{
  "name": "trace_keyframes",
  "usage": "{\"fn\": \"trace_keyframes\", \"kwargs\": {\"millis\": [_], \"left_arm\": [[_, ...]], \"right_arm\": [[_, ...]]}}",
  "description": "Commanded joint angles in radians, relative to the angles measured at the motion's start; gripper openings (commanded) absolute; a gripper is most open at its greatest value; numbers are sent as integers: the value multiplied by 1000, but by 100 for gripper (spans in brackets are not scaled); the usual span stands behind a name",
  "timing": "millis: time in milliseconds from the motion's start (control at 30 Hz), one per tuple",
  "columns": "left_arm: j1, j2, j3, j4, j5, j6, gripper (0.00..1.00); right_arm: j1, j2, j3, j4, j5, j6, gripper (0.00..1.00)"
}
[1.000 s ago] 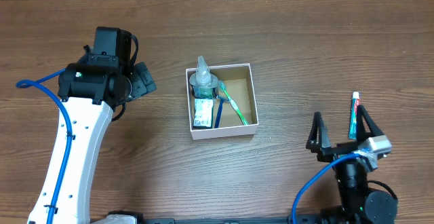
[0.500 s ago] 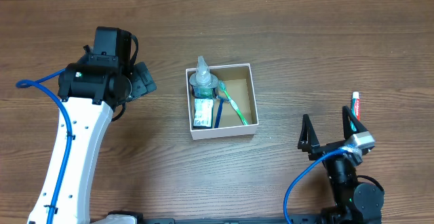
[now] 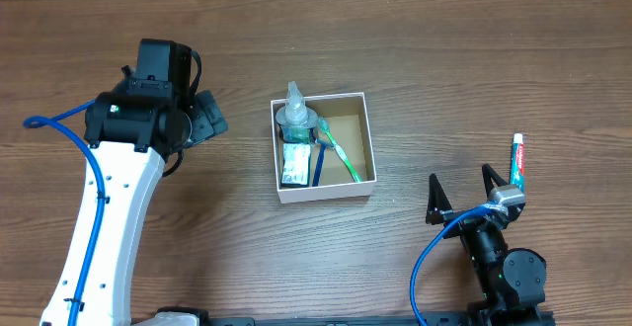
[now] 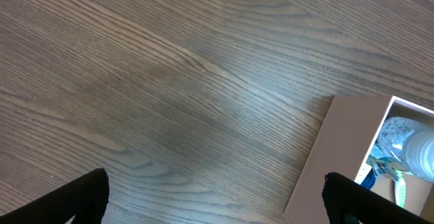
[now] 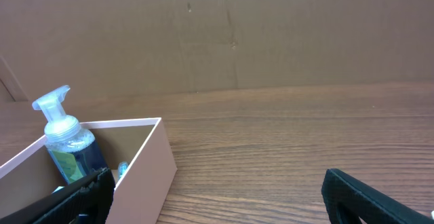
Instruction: Pack container
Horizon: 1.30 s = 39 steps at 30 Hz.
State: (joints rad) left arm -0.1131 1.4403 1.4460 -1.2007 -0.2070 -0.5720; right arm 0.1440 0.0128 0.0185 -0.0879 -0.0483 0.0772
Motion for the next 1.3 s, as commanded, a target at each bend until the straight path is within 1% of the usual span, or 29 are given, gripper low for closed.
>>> {"fn": "trace_keyframes", "kwargs": {"millis": [0, 667, 800, 900, 1033, 1167, 1267], "left_arm": [[2, -10, 15, 1, -13, 15, 100], [2, -10, 15, 1, -13, 15, 100], [2, -54, 15, 1, -11, 15, 100], [2, -181, 15, 1, -10, 15, 100], [2, -430, 15, 1, -10, 15, 100], [2, -718, 15, 0, -10, 15, 100], [2, -892, 15, 0, -10, 15, 100]], "right_arm": [[-9, -10, -11, 7, -6, -6, 100], [-9, -10, -11, 7, -6, -6, 100], [-9, -10, -11, 7, -6, -6, 100], [-9, -10, -11, 7, -6, -6, 100], [-9, -10, -11, 7, -6, -6, 100], [-9, -10, -11, 7, -6, -6, 100], [-9, -10, -11, 7, -6, -6, 100]]}}
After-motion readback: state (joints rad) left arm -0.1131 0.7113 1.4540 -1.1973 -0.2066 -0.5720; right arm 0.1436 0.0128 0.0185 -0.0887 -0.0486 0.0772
